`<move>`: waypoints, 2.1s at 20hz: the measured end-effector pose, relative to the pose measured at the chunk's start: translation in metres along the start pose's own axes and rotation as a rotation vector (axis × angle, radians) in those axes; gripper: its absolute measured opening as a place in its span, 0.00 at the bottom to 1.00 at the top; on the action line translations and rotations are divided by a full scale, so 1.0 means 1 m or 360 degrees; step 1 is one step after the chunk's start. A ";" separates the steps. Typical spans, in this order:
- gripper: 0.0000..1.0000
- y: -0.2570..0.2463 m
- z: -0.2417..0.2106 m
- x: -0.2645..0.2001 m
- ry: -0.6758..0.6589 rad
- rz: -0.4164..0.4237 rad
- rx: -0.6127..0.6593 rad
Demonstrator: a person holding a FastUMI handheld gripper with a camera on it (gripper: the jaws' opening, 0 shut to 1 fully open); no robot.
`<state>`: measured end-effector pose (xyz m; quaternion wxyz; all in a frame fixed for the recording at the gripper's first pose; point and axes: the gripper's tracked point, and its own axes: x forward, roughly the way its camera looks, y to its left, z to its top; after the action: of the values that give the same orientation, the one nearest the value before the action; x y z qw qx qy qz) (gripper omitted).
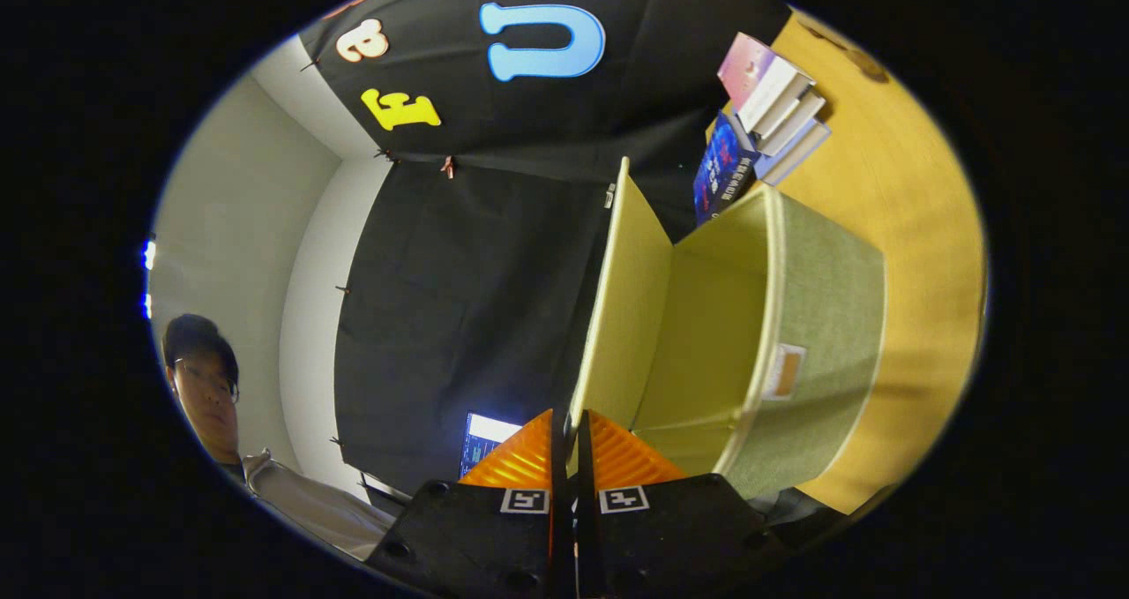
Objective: Open the storage box then place both shoes into the box .Put the left shoe in first, then the right shoe, with the right side of both shoes facing outward in a uniform manner.
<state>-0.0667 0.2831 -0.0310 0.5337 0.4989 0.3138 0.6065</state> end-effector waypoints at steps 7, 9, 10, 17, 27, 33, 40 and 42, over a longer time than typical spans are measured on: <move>0.08 0.044 -0.008 0.089 0.0145 -0.0031 -0.0233; 0.08 0.046 -0.012 0.113 0.0167 -0.0039 -0.0231; 0.08 0.047 -0.013 0.123 0.0178 -0.0043 -0.0227; 0.15 0.041 -0.020 0.166 0.0254 -0.0095 -0.0250; 0.76 0.016 -0.019 0.189 0.0236 -0.0200 -0.0250; 0.90 0.013 -0.017 0.184 0.0217 -0.0245 -0.0308; 0.96 0.003 0.006 0.132 0.0121 -0.0411 -0.0443; 0.96 -0.011 0.014 0.103 0.0106 -0.0545 -0.0492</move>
<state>-0.0432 0.3830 -0.0091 0.6881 0.3304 0.3146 0.5642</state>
